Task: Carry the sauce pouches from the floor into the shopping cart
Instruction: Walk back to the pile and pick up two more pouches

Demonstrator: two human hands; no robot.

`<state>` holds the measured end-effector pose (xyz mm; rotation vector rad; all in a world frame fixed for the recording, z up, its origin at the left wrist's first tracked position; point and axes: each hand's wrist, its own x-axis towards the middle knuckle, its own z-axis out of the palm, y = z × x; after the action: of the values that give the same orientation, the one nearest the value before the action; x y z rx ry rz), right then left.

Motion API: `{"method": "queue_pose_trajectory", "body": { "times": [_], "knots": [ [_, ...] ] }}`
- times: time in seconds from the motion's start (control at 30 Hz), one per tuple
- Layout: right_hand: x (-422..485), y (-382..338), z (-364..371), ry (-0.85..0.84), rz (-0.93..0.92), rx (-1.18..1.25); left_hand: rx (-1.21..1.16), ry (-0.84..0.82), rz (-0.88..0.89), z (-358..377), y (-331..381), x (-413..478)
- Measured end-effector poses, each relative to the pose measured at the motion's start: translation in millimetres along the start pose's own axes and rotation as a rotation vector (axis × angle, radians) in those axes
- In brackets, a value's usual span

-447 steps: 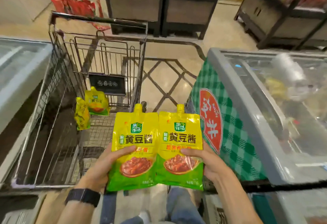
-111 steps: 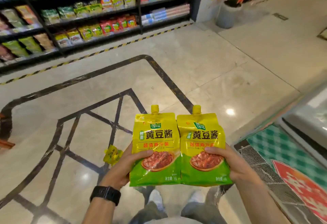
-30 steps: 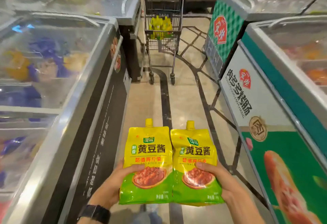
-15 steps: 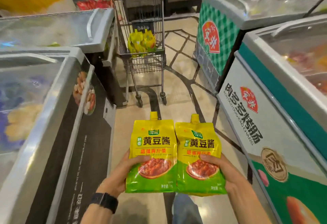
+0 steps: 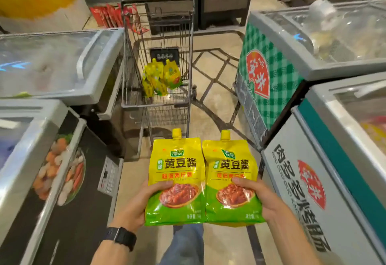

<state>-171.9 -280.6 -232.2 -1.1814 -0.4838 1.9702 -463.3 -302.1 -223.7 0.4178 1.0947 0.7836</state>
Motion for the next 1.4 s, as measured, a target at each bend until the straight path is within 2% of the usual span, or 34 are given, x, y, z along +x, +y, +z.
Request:
{"method": "queue_pose_trajectory", "body": {
  "times": [0.07,0.3,0.57,0.8,0.97,1.07,1.2,1.4],
  "knots": [
    [36.6,-33.8,4.7,-0.004,-0.011,0.023,-0.013,-0.008,-0.019,0.4,30.9,46.1],
    [155.6,-140.5,-2.2,0.139,0.022,-0.040,-0.002,-0.022,-0.002,21.3,138.9,178.3],
    [307.6,-257.4,-9.4,0.083,0.066,-0.126,-0.072,0.063,0.116,42.6,231.8,309.6],
    [455.2,-368.8,33.0,-0.061,0.045,-0.396,-0.186,0.380,0.278,49.2,300.6,401.5],
    [554.4,-415.6,100.8,-0.307,0.021,-0.663,-0.310,0.640,0.423,31.1,323.7,429.3],
    [607.6,-425.1,148.5,-0.392,-0.025,-0.774,-0.370,0.769,0.469,7.6,337.2,444.5],
    [684.3,-420.6,199.5,-0.412,-0.073,-0.898,-0.460,0.957,0.465,-26.7,355.7,479.6],
    [796.4,-387.0,244.7,-0.515,-0.157,-1.340,-0.452,1.214,0.387,-89.9,373.8,543.1]
  ]
}}
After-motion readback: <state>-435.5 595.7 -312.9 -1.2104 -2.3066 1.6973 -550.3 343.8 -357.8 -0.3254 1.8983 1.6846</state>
